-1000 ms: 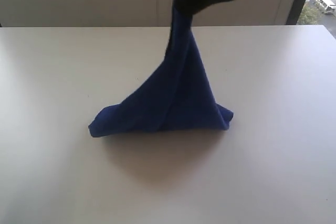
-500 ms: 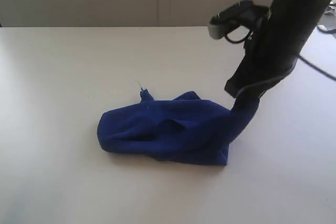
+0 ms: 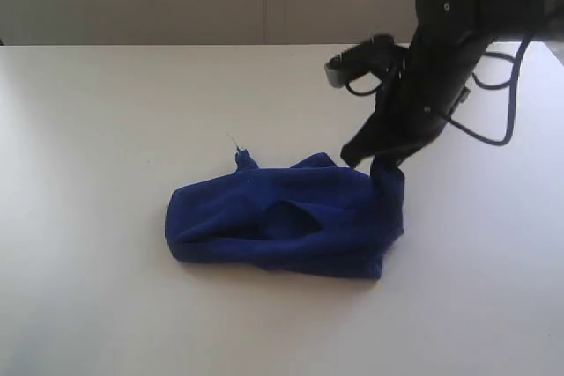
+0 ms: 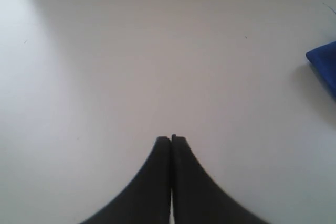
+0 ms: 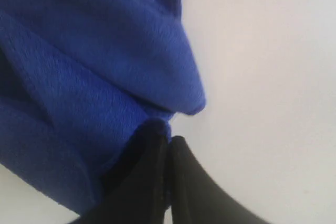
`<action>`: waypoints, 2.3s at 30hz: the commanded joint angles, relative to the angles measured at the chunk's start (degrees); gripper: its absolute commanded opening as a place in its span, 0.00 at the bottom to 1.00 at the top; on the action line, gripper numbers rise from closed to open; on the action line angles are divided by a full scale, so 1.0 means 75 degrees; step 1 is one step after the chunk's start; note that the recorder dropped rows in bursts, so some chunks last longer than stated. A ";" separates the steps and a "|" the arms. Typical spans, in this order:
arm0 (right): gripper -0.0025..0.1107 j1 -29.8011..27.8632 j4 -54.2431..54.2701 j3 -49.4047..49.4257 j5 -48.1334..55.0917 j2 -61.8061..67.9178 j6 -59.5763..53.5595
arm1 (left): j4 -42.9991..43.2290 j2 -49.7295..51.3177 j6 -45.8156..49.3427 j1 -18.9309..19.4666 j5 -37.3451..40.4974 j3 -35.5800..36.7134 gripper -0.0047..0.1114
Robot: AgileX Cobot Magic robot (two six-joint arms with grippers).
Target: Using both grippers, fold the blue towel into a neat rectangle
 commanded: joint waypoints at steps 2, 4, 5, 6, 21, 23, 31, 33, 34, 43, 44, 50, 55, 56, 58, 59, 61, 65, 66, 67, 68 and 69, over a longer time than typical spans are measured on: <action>0.02 -0.0030 0.0054 -0.1745 0.0350 -0.0748 0.0037 | 0.0004 -0.0034 0.0000 0.0012 -0.0013 0.0031 0.04; 0.02 -0.0030 0.0992 -0.2729 0.0669 -0.1070 -0.0546 | 0.0004 -0.0034 0.0000 0.0012 -0.0013 0.0031 0.04; 0.02 -0.0030 0.1414 -0.3035 0.0775 -0.1134 -0.0815 | 0.0004 -0.0034 0.0000 0.0012 -0.0013 0.0031 0.04; 0.02 -0.0030 0.2236 -0.3598 0.1006 -0.1210 -0.1356 | 0.0004 -0.0034 0.0000 0.0012 -0.0013 0.0031 0.04; 0.02 -0.0014 0.6937 -0.6070 0.2208 -0.0924 -0.4328 | 0.0004 -0.0034 0.0000 0.0012 -0.0013 0.0031 0.04; 0.02 -0.0029 0.6711 -0.6461 0.2208 -0.0970 -0.4368 | 0.0004 -0.0034 0.0000 0.0012 -0.0013 0.0031 0.04; 0.02 -0.0029 0.0778 -0.6340 0.2208 -0.1227 -0.0990 | 0.0004 -0.0034 0.0000 0.0012 -0.0013 0.0031 0.04; 0.02 -0.0029 0.0688 -0.6060 0.2208 -0.1216 -0.0961 | 0.0004 -0.0034 0.0000 0.0012 -0.0013 0.0031 0.04; 0.02 -0.0029 0.0688 -0.5863 0.2208 -0.1202 -0.0961 | 0.0004 -0.0034 0.0000 0.0012 -0.0013 0.0031 0.04; 0.02 -0.0029 -0.1089 -0.4006 0.2208 -0.1148 0.0050 | 0.0004 -0.0034 0.0000 0.0012 -0.0013 0.0031 0.04; 0.02 -0.0029 -0.1194 -0.3606 0.2208 -0.1132 0.0189 | 0.0004 -0.0034 0.0000 0.0012 -0.0013 0.0031 0.04; 0.02 -0.0029 -0.1232 -0.2379 0.2208 -0.1100 0.0544 | 0.0004 -0.0034 0.0000 0.0012 -0.0013 0.0031 0.04; 0.02 -0.0029 -0.1434 -0.1372 0.1634 -0.1033 0.0955 | 0.0004 -0.0034 0.0000 0.0012 -0.0013 0.0031 0.04; 0.02 -0.0029 -0.1482 -0.1176 0.1465 -0.1017 0.1012 | 0.0004 -0.0034 0.0000 0.0012 -0.0013 0.0031 0.04; 0.02 -0.0029 -0.1662 -0.0784 0.1053 -0.0997 0.1305 | 0.0004 -0.0034 0.0000 0.0012 -0.0013 0.0031 0.04; 0.02 -0.0029 -0.1776 -0.0637 0.0878 -0.0983 0.1476 | 0.0004 -0.0034 0.0000 0.0012 -0.0013 0.0031 0.04; 0.02 -0.0029 -0.2041 -0.0303 0.0524 -0.0946 0.1906 | 0.0004 -0.0034 0.0000 0.0012 -0.0013 0.0031 0.04; 0.06 -0.0043 -0.2043 0.0147 0.0159 -0.0897 0.1989 | 0.0004 -0.0034 0.0000 0.0012 -0.0013 0.0031 0.04; 0.07 -0.0043 -0.2043 0.0277 0.0055 -0.0865 0.1989 | 0.0004 -0.0034 0.0000 0.0012 -0.0013 0.0031 0.04; 0.09 -0.0043 -0.2043 0.0366 -0.0054 -0.0818 0.1973 | 0.0004 -0.0034 0.0000 0.0012 -0.0013 0.0031 0.04; 0.11 -0.0043 -0.2043 0.0433 -0.0115 -0.0775 0.1973 | 0.0004 -0.0034 0.0000 0.0012 -0.0013 0.0031 0.04; 0.13 -0.0043 -0.2043 0.0506 -0.0198 -0.0717 0.1973 | 0.0004 -0.0034 0.0000 0.0012 -0.0013 0.0031 0.04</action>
